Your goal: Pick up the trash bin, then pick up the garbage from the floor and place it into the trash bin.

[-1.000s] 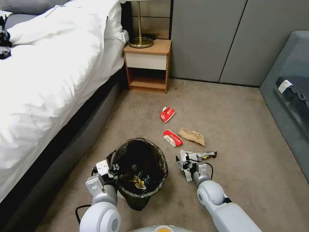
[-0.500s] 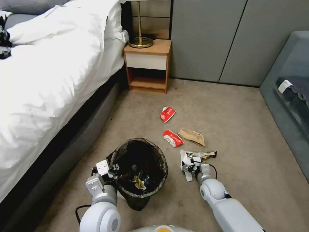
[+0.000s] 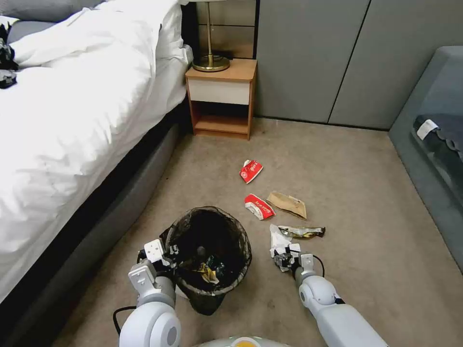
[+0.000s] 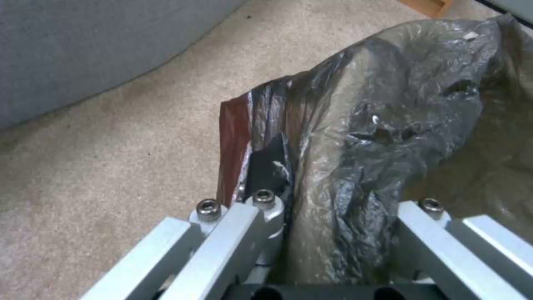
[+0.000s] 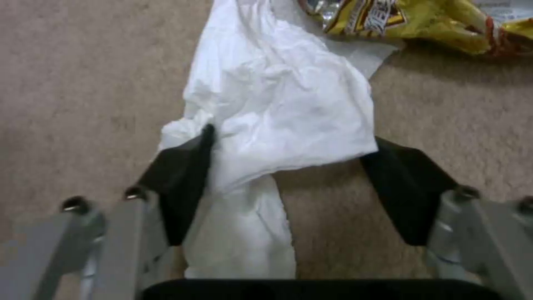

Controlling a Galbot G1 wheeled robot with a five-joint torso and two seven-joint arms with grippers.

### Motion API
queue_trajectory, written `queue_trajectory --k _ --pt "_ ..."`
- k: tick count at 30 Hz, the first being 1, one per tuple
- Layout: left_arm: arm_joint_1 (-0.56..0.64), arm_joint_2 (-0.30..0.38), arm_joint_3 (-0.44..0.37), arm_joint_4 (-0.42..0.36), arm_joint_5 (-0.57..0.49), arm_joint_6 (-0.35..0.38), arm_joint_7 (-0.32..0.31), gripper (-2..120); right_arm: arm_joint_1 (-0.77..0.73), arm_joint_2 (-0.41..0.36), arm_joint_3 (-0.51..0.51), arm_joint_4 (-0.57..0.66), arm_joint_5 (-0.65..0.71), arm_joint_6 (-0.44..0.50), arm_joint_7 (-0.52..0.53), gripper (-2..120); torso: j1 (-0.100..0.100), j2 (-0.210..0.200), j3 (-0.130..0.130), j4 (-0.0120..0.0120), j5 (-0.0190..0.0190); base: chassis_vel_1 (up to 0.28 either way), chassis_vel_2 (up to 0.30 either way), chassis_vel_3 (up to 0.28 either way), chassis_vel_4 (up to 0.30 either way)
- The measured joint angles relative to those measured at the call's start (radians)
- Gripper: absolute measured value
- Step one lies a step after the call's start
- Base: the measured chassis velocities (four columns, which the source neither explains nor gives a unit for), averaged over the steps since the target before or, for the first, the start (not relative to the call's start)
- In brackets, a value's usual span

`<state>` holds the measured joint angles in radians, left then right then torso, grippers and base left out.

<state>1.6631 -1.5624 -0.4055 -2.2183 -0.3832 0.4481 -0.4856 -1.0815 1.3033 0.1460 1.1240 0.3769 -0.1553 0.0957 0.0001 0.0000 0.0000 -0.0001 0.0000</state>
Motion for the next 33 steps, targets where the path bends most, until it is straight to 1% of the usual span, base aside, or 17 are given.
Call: queue_trajectory --k 1,2,5,6,9,10,11,13,14,15,17,27,31,33 --pt "0.000 0.000 0.000 0.000 0.000 0.000 0.000 75 -0.001 0.001 0.001 0.001 -0.005 0.005 0.000 59 0.000 0.000 0.000 0.0000 -0.0001 0.000 0.000 0.000 0.000" --pt "0.000 0.000 0.000 0.000 0.000 0.000 0.000 75 -0.001 0.001 0.001 0.001 -0.005 0.005 0.000 59 0.000 0.000 0.000 0.0000 -0.0001 0.000 0.000 0.000 0.000" --pt "0.000 0.000 0.000 0.000 0.000 0.000 0.000 75 0.000 0.002 0.001 0.000 -0.019 0.019 -0.004 45 0.000 0.000 0.000 0.0000 0.0000 0.000 0.000 0.000 0.000" --pt "0.000 0.000 0.000 0.000 0.000 0.000 0.000 75 0.000 0.002 0.001 0.000 -0.019 0.019 -0.004 45 0.000 0.000 0.000 0.0000 0.0000 0.000 0.000 0.000 0.000" --pt "0.000 0.000 0.000 0.000 0.000 0.000 0.000 75 0.008 0.004 -0.001 -0.006 -0.034 0.032 -0.009 29 0.000 0.000 0.000 0.0000 0.0000 0.000 0.000 0.000 0.000" --pt "0.000 0.000 0.000 0.000 0.000 0.000 0.000 75 0.008 0.004 -0.001 -0.006 -0.034 0.032 -0.009 29 0.000 0.000 0.000 0.0000 0.0000 0.000 0.000 0.000 0.000" --pt "0.000 0.000 0.000 0.000 0.000 0.000 0.000 75 0.010 0.005 -0.001 -0.008 -0.039 0.037 -0.009 26 0.000 0.000 0.000 0.0000 0.0000 0.000 0.000 0.000 0.000" --pt "0.000 0.000 0.000 0.000 0.000 0.000 0.000 75 0.017 0.006 -0.003 -0.013 -0.050 0.047 -0.012 14 0.000 0.000 0.000 0.0000 0.0000 0.000 0.000 0.000 0.000" --pt "0.000 0.000 0.000 0.000 0.000 0.000 0.000 75 0.017 0.006 -0.003 -0.013 -0.050 0.047 -0.012 14 0.000 0.000 0.000 0.0000 0.0000 0.000 0.000 0.000 0.000" --pt "0.000 0.000 0.000 0.000 0.000 0.000 0.000 75 0.020 0.006 -0.004 -0.013 -0.053 0.050 -0.014 11 0.000 0.000 0.000 0.0000 0.0000 0.000 0.000 0.000 0.000" --pt "0.000 0.000 0.000 0.000 0.000 0.000 0.000 75 0.022 0.005 -0.004 -0.012 -0.054 0.053 -0.022 1 0.000 0.000 0.000 0.0001 0.0000 0.000 0.000 0.000 0.000" --pt "0.000 0.000 0.000 0.000 0.000 0.000 0.000 75 0.022 -0.001 -0.003 -0.012 -0.077 0.079 -0.043 0 0.000 0.000 0.000 0.0000 0.0000 0.000 0.000 0.000 0.000" --pt "0.000 0.000 0.000 0.000 0.000 0.000 0.000 75 0.009 -0.004 0.001 0.020 -0.085 0.096 -0.048 0 0.000 0.000 0.000 0.0000 0.0000 0.000 0.000 0.000 0.000" --pt "0.000 0.000 0.000 0.000 0.000 0.000 0.000 75 -0.014 -0.012 0.012 0.092 -0.126 0.122 -0.049 0 0.000 0.000 0.000 0.0001 0.0000 0.000 0.000 0.000 0.000"
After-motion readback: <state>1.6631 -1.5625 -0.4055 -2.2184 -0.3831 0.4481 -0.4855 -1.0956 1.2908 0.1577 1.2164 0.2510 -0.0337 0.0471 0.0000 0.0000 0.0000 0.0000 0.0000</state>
